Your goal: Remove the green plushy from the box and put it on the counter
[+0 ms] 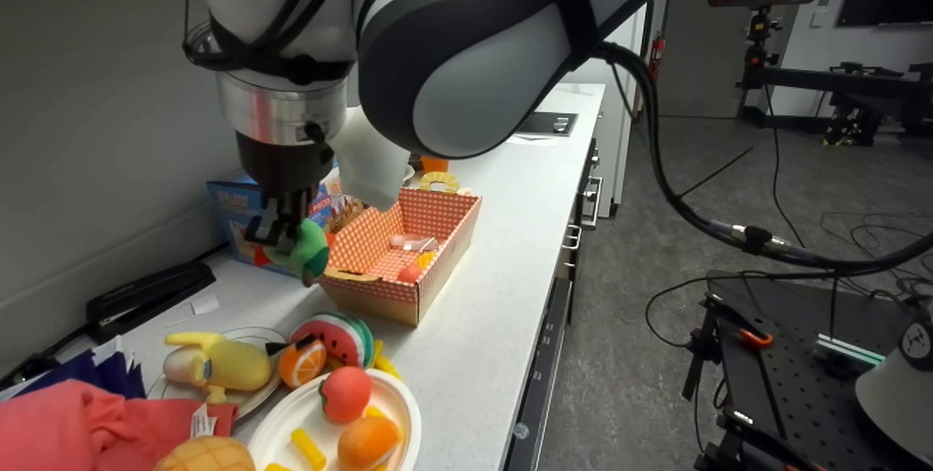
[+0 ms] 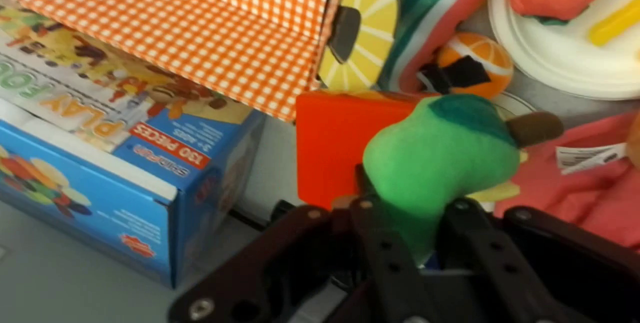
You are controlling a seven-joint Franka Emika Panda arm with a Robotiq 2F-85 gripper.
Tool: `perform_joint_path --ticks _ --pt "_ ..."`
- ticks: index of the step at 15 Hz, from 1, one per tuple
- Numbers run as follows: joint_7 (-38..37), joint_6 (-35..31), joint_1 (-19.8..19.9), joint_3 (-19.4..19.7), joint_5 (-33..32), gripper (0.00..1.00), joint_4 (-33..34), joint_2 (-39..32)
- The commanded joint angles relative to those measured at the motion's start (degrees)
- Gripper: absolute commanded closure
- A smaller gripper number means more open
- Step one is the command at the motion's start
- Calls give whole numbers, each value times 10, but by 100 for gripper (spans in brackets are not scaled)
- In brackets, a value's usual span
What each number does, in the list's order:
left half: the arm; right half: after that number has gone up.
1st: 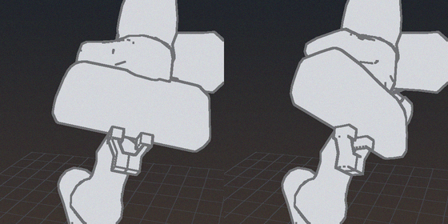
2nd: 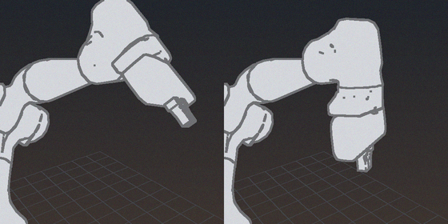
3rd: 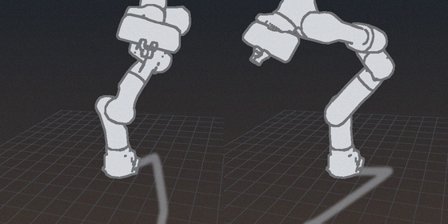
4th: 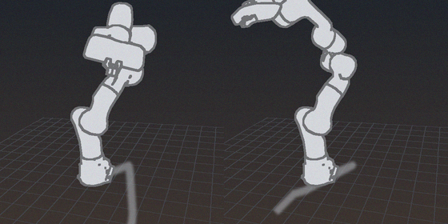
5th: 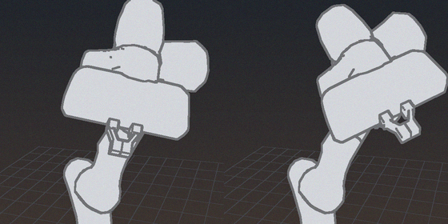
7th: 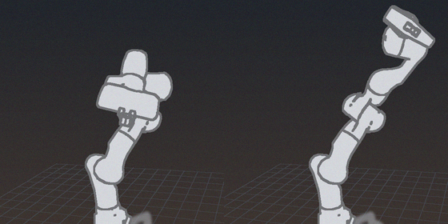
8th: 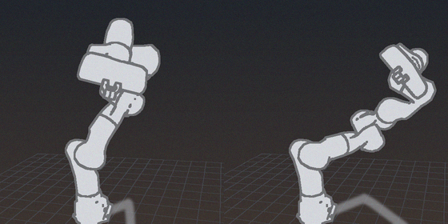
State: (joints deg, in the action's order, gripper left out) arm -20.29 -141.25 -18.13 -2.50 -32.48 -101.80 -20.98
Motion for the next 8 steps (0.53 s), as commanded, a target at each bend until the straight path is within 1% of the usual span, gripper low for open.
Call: perform_joint_path --ticks 1,3,6,8 --pt "85 -64 11 -32 41 94 -10 -8" --pt "141 -83 20 -52 86 94 -10 -24" --pt "244 -78 48 -87 179 94 2 -61" --pt "274 -55 55 -88 211 94 17 -89"
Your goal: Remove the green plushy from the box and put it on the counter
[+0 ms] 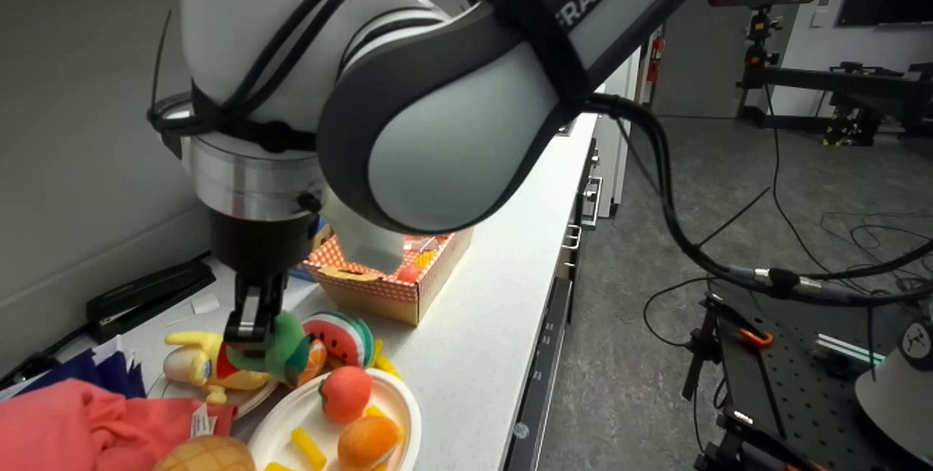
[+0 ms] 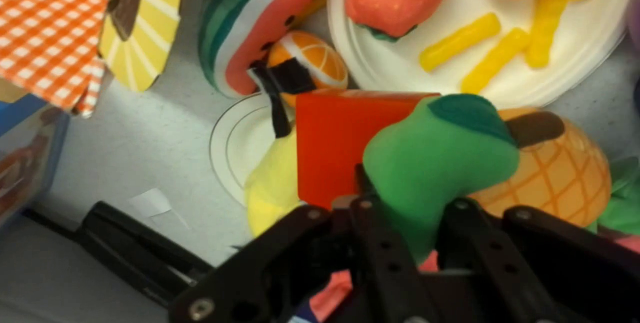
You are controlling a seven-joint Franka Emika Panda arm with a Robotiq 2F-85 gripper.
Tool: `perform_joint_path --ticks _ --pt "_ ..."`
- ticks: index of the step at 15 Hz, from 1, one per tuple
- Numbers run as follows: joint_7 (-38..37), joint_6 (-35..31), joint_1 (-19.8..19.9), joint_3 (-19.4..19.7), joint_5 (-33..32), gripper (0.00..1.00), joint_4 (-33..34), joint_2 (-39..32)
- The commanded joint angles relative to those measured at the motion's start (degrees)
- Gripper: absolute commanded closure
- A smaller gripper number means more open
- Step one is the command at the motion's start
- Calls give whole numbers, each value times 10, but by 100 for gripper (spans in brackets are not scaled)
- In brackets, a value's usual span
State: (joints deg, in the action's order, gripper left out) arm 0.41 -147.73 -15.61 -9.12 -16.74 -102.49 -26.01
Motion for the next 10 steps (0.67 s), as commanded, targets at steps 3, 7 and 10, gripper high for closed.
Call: perform_joint_path --ticks 3,7,10 --pt "113 21 54 -26 92 94 32 -69" --pt "148 33 75 -27 117 94 48 -89" --pt "156 47 79 -26 124 45 55 -91"
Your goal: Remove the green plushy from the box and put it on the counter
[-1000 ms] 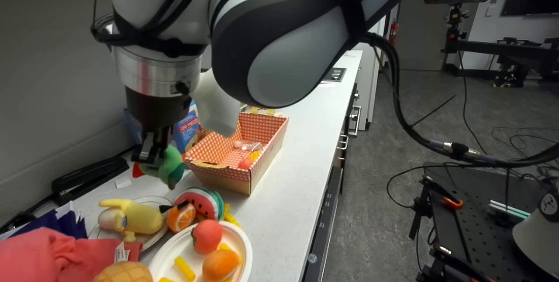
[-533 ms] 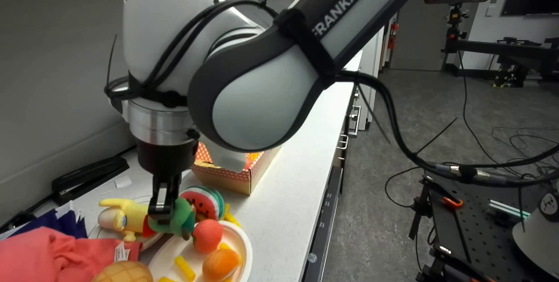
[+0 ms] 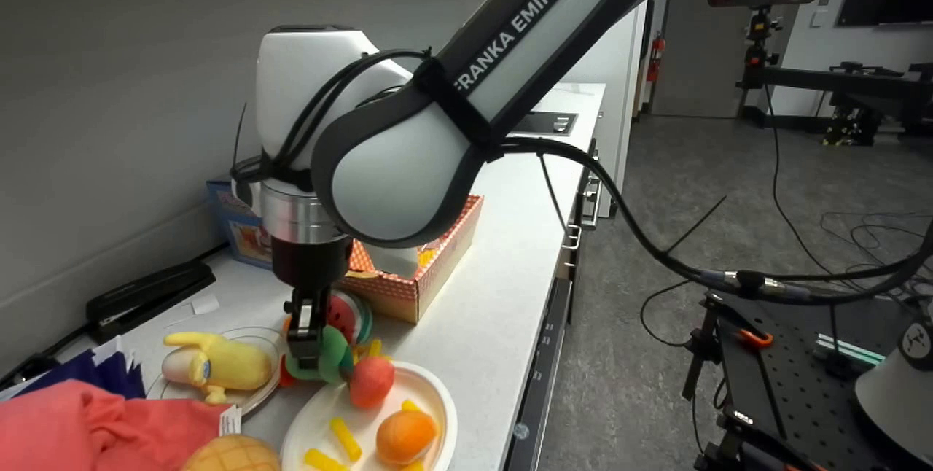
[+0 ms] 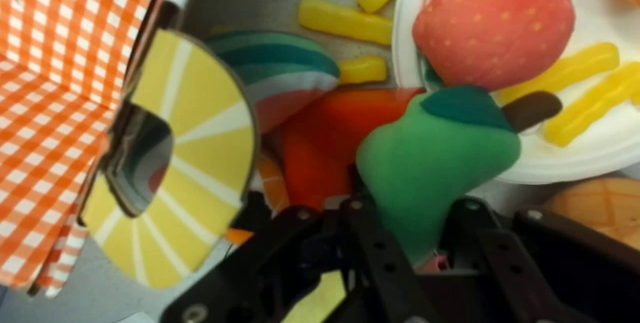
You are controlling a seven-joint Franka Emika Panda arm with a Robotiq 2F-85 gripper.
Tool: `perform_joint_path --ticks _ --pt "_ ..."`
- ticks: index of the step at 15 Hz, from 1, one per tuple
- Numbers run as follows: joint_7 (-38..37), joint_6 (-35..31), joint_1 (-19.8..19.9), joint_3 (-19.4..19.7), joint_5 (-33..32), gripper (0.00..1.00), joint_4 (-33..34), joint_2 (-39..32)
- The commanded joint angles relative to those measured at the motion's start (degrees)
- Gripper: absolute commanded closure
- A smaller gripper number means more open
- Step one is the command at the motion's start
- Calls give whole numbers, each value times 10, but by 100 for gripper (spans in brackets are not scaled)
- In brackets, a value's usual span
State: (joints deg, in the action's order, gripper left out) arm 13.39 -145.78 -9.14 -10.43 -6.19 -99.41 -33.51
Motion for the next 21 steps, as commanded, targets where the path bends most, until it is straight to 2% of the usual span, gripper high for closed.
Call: perform_joint_path --ticks 1,6,14,21 --pt "27 32 15 -12 19 38 26 -16" --pt "23 37 16 -8 15 1 19 -8" --pt "1 27 8 1 5 0 -19 41" --pt "-26 6 3 3 4 0 -100 125"
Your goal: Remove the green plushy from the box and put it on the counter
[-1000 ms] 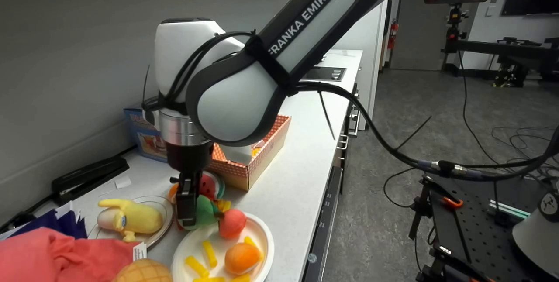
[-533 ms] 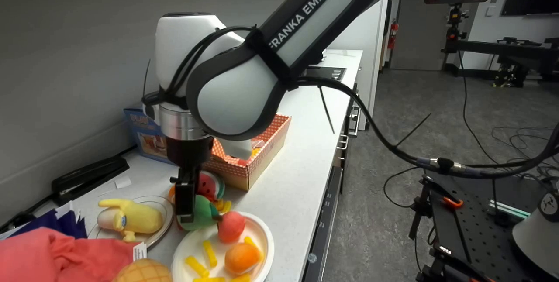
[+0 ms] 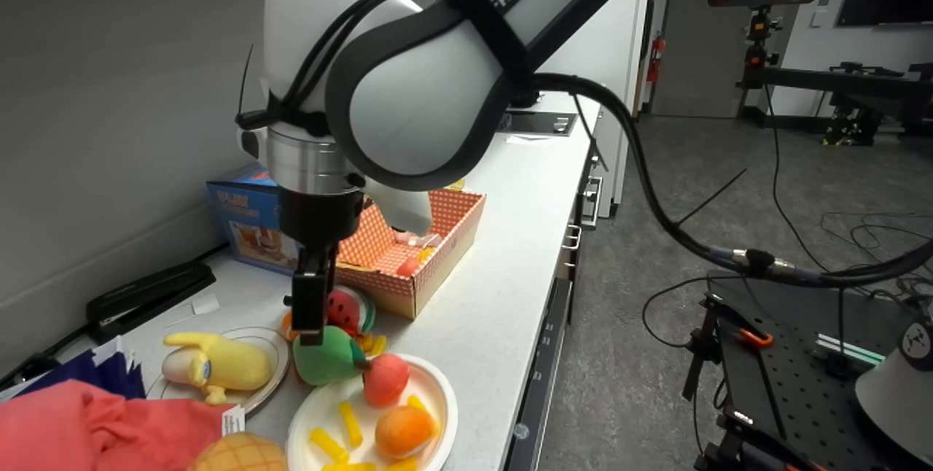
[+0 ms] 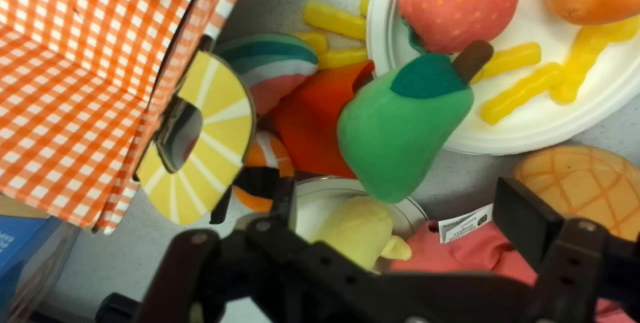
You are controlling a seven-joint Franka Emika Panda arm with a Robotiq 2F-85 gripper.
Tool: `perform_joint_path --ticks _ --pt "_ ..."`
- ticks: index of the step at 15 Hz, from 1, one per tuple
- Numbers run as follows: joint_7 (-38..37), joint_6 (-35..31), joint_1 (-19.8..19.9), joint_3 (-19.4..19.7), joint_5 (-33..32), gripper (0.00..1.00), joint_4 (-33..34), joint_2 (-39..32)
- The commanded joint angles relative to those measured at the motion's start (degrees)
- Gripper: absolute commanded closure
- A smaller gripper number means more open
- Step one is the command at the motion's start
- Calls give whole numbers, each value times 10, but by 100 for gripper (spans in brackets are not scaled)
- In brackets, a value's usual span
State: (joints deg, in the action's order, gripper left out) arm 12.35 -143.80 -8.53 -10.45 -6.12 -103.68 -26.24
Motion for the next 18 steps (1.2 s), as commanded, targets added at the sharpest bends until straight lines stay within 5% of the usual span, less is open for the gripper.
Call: perform_joint_path --ticks 1,9,10,18 --pt "-19 -18 -2 3 5 0 -72 65" --pt "-84 -84 -12 8 -9 0 -210 158" --pt "-60 -59 -6 4 0 0 -157 118" --pt "-70 -72 -7 4 -1 0 -195 144"
